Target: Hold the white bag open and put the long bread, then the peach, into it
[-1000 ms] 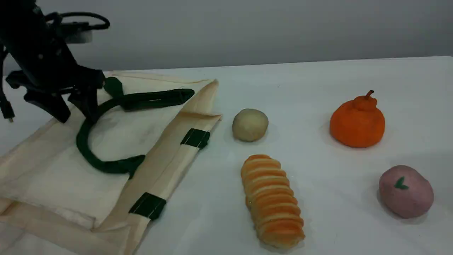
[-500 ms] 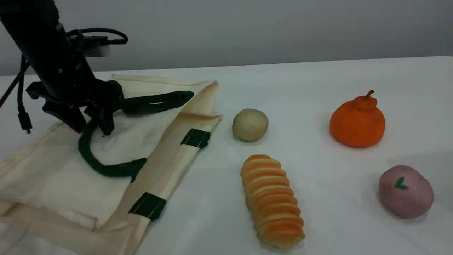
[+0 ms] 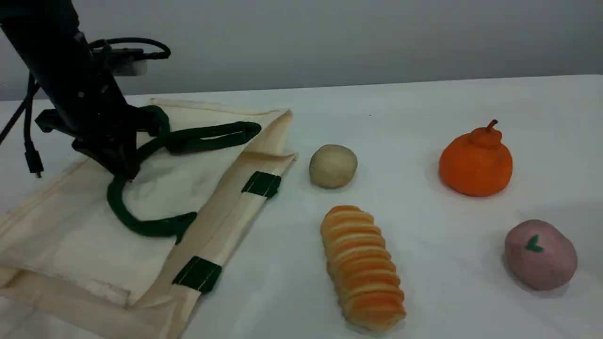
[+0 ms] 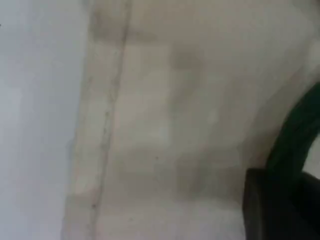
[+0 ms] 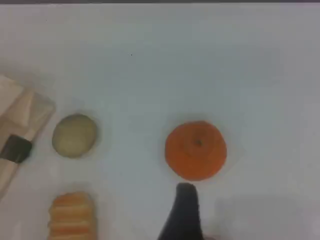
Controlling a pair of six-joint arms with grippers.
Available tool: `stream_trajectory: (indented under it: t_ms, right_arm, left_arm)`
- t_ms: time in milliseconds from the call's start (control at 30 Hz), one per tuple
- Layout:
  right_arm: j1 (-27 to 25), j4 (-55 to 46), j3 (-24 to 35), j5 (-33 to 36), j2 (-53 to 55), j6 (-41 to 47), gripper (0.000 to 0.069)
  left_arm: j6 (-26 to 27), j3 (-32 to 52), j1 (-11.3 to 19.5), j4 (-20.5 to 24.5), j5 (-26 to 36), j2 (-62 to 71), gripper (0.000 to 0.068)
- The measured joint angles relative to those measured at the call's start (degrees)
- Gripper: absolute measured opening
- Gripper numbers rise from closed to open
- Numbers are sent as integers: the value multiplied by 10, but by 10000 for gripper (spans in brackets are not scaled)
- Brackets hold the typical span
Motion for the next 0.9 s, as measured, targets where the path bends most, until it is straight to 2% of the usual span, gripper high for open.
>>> stream_trajectory:
  t_ms: [167, 367, 667, 733, 900]
  right_arm:
    - [0, 0, 0, 2, 0, 0, 586]
    - [0, 0, 0, 2, 0, 0, 586]
    - [0, -13, 1, 4, 11, 0, 586]
    - [0, -13, 1, 1, 19, 0, 586]
    - [0, -13, 1, -2, 48, 0, 586]
  left_arm:
    - [0, -11, 0, -1, 16, 0, 95]
    - [26, -79, 0, -8, 112, 0, 95]
    - [123, -245, 0, -81, 288, -29, 95]
    - [144, -280, 0, -96, 309, -29, 95]
    - [169, -327, -1, -137, 312, -41, 95]
